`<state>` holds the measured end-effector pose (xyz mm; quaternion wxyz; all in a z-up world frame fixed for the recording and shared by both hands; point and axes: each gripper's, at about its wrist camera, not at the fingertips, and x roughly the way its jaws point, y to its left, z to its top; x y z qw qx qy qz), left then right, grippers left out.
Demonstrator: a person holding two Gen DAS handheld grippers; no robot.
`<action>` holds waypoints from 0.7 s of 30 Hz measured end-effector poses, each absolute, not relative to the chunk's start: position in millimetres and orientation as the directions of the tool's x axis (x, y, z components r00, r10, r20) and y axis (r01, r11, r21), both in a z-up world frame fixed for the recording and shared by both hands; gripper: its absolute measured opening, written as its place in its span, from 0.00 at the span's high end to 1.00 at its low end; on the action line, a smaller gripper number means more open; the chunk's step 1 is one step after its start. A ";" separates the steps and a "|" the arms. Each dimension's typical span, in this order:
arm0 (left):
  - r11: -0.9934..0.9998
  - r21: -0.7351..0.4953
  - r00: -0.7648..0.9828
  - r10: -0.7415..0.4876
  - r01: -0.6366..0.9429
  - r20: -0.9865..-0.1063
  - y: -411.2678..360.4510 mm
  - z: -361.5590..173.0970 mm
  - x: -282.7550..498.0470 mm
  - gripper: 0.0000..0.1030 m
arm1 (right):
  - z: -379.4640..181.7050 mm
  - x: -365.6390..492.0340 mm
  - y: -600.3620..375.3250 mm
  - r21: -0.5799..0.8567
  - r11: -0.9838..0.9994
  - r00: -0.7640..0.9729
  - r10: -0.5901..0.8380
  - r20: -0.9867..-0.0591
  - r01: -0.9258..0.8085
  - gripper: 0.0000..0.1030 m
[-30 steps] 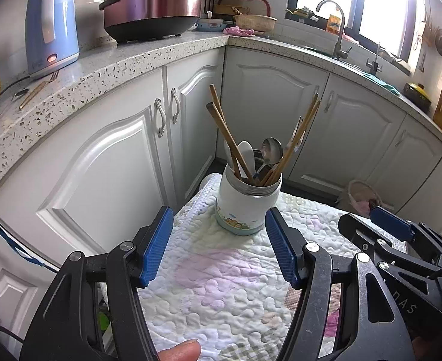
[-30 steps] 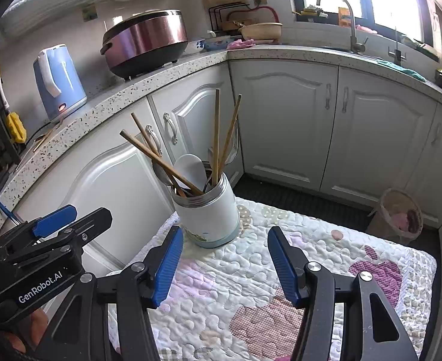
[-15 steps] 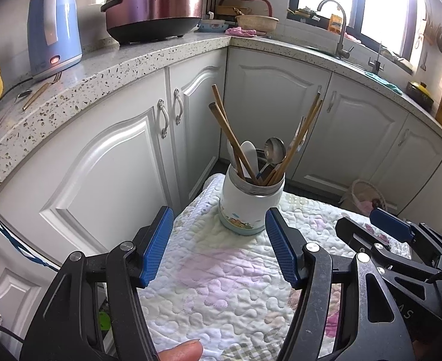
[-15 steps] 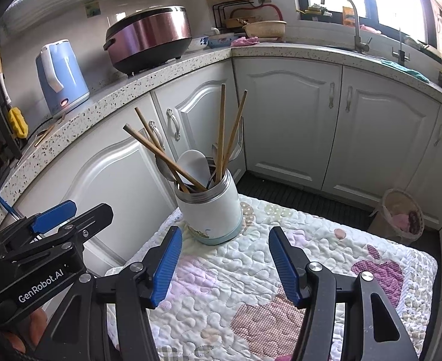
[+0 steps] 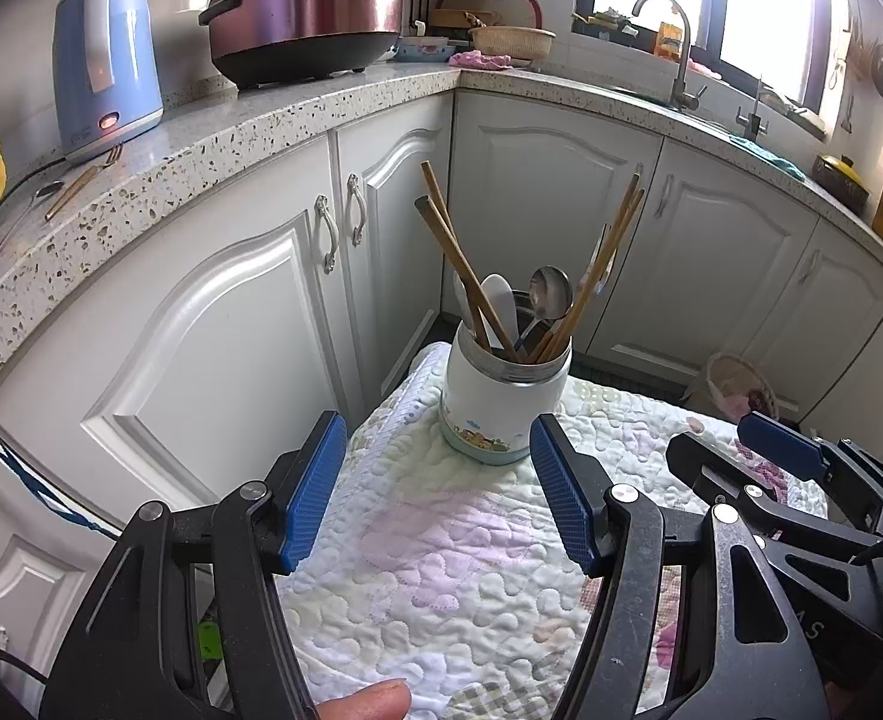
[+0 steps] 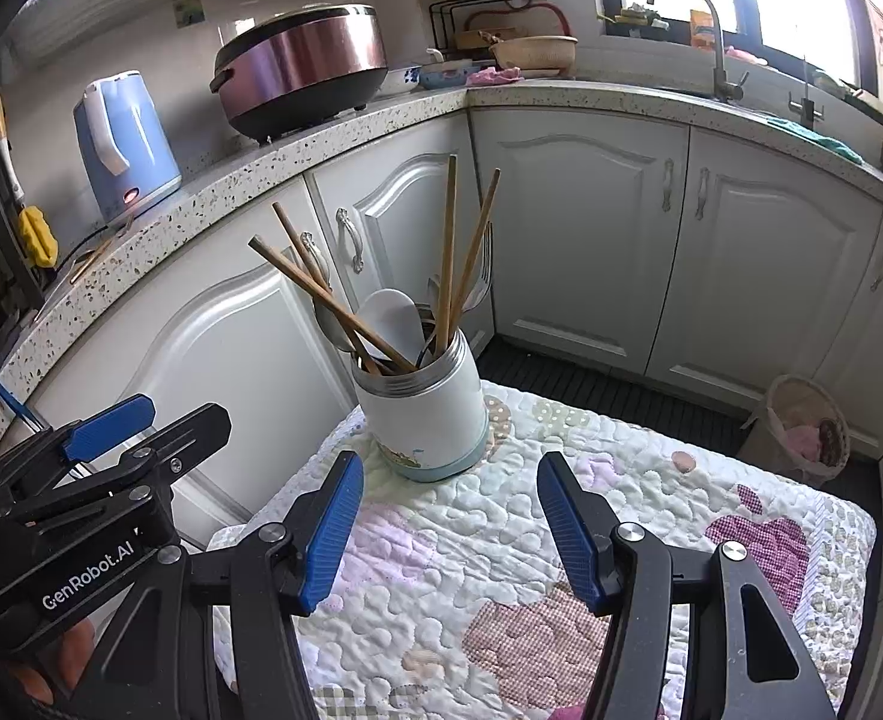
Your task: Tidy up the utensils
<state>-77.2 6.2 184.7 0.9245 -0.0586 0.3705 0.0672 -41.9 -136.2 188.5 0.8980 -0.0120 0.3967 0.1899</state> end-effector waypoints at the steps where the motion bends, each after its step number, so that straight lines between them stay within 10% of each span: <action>1: 0.984 -0.057 0.717 0.082 -0.168 -0.692 6.0 184.9 -77.6 0.38 | 188.3 -41.7 -136.3 0.129 0.927 0.613 0.332 -0.717 -0.351 0.44; 21: 0.983 -0.047 0.714 0.097 -0.179 -0.694 8.1 183.6 -78.9 0.38 | 184.6 -40.9 -129.8 0.129 0.921 0.600 0.340 -0.725 -0.367 0.43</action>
